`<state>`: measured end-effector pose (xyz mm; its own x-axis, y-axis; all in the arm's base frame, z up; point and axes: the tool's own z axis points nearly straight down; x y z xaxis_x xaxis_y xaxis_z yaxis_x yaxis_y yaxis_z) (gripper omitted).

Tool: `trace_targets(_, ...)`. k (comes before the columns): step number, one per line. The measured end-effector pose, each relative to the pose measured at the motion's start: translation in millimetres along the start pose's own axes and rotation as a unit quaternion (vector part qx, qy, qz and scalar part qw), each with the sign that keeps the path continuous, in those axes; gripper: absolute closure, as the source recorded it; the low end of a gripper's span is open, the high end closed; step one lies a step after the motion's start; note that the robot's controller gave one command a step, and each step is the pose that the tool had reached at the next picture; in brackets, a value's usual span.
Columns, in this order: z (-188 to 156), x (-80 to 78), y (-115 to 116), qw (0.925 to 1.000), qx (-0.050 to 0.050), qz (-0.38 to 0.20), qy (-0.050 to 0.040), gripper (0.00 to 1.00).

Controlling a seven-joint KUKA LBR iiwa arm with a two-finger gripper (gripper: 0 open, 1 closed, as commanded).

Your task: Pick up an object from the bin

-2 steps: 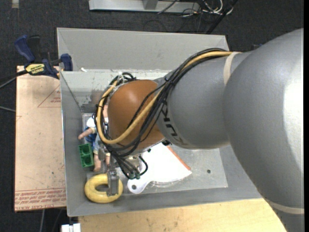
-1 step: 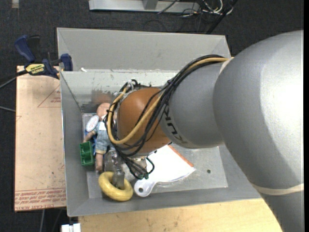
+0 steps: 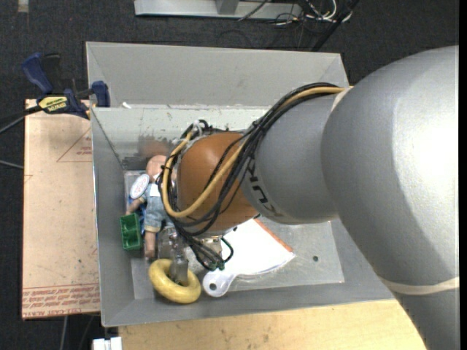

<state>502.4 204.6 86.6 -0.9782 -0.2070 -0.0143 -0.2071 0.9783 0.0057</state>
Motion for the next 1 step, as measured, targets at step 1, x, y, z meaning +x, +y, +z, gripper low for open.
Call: trace_targets(1, -138.8, -3.5, -2.8, 1.0000, -0.001, -0.004, -0.0018, 1.00)
